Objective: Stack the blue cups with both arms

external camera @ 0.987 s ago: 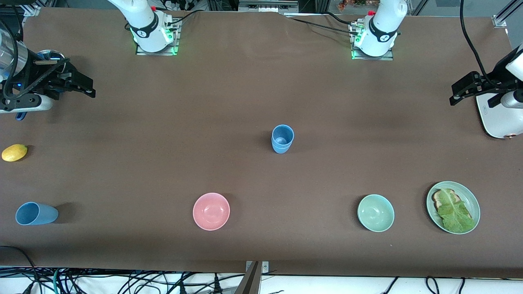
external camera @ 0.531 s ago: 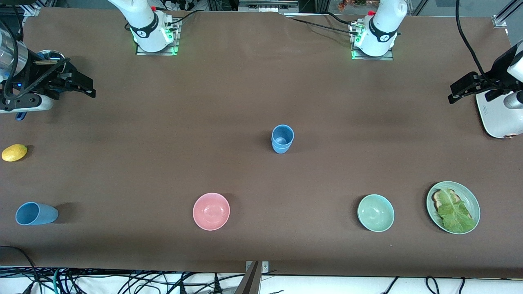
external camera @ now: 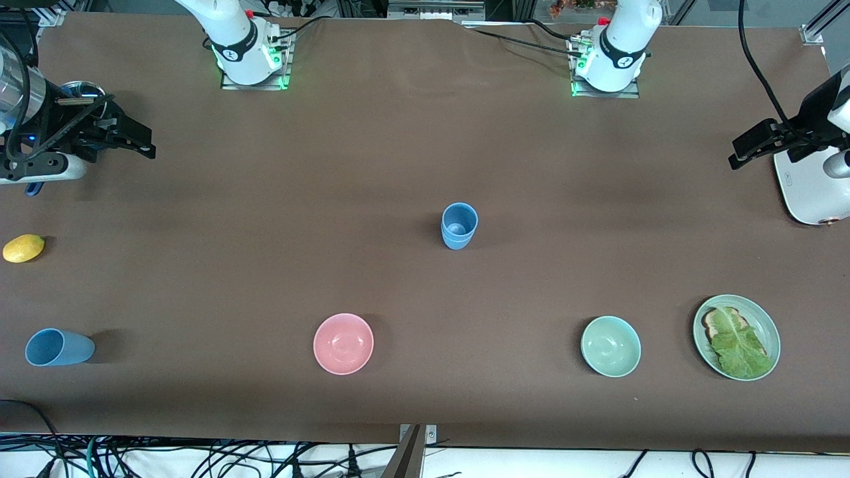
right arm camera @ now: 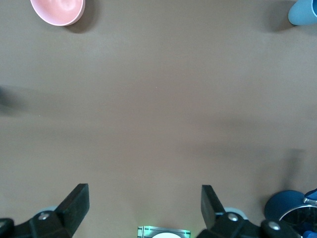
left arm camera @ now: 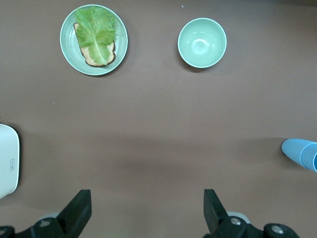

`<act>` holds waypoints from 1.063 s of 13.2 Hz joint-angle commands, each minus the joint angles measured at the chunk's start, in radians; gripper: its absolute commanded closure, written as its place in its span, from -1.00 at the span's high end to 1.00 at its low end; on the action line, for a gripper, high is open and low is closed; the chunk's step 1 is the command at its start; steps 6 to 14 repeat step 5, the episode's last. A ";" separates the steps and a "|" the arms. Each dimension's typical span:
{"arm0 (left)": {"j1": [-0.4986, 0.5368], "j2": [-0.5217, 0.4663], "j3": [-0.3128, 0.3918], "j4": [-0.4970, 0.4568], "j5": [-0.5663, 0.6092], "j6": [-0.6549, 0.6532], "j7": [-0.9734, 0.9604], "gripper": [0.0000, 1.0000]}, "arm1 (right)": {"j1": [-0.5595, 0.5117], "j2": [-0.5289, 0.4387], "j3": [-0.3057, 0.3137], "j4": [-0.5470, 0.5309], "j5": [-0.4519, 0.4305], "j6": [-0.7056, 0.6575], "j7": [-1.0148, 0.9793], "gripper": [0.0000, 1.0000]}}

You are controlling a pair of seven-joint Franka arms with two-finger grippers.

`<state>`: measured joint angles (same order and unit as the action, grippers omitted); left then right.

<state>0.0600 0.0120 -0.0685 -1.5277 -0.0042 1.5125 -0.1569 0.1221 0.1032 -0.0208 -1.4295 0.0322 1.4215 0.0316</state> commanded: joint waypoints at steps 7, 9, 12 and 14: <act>-0.008 0.002 0.004 0.012 -0.022 -0.020 -0.023 1.00 | 0.002 -0.011 0.004 -0.002 -0.012 -0.006 -0.001 1.00; -0.008 0.002 0.004 0.012 -0.022 -0.020 -0.023 1.00 | 0.002 -0.011 0.004 -0.002 -0.012 -0.006 -0.001 1.00; -0.008 0.002 0.004 0.012 -0.022 -0.020 -0.023 1.00 | 0.002 -0.011 0.004 -0.002 -0.012 -0.006 -0.001 1.00; -0.008 0.002 0.004 0.012 -0.022 -0.020 -0.023 1.00 | 0.002 -0.011 0.004 -0.002 -0.012 -0.006 -0.001 1.00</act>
